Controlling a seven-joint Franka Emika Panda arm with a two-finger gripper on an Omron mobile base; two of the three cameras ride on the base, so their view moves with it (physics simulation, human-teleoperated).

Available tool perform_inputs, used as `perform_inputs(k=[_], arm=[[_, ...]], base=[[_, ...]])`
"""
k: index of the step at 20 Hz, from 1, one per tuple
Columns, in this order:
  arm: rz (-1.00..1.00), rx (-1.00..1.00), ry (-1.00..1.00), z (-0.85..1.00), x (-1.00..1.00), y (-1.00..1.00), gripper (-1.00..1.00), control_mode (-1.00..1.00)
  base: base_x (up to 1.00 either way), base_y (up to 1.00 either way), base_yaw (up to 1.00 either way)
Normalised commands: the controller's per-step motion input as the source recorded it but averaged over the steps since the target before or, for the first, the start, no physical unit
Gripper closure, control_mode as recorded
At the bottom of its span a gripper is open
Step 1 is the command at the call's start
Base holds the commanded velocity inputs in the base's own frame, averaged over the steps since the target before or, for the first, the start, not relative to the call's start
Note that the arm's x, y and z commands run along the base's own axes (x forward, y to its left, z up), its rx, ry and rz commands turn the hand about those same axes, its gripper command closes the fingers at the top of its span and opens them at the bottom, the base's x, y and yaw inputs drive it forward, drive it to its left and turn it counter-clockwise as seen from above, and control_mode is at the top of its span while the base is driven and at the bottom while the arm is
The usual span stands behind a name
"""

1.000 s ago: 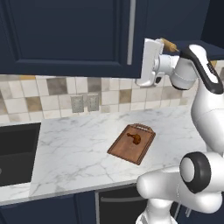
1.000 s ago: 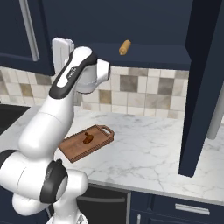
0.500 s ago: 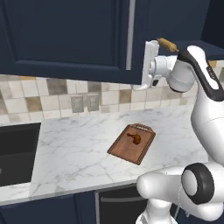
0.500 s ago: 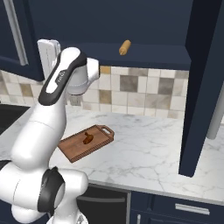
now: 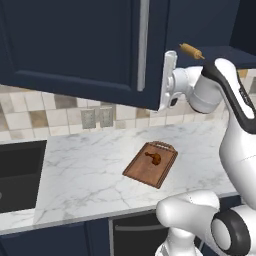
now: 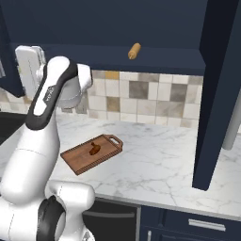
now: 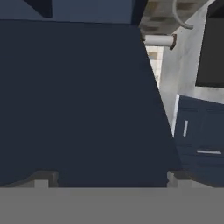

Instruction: Open the cabinet, retrieve the rolling pin, and place it next to the meat on the cutting board to prepare for tenderizing.

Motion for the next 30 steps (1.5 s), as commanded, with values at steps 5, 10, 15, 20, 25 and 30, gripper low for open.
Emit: perform_inputs(k=[5, 10, 15, 20, 25, 30], arm=[[0.05, 0.00, -0.07, 0.00, -0.96, 0.66, -1.00, -1.00], [0.02, 0.00, -0.03, 0.00, -0.84, 0.79, -1.00, -1.00], [0.02, 0.00, 0.00, 0.00, -0.71, 0.86, -1.00, -1.00], [0.03, 0.00, 0.00, 0.00, -0.58, 0.92, -1.00, -1.00], [0.04, -0.01, 0.00, -0.04, -0.41, 0.94, -1.00, -1.00], [0.04, -0.03, 0.01, -0.11, -0.06, 0.99, -1.00, -1.00]], base=[[0.00, 0.00, 0.00], [0.00, 0.00, 0.00], [0.00, 0.00, 0.00], [0.00, 0.00, 0.00], [0.00, 0.00, 0.00], [0.00, 0.00, 0.00]])
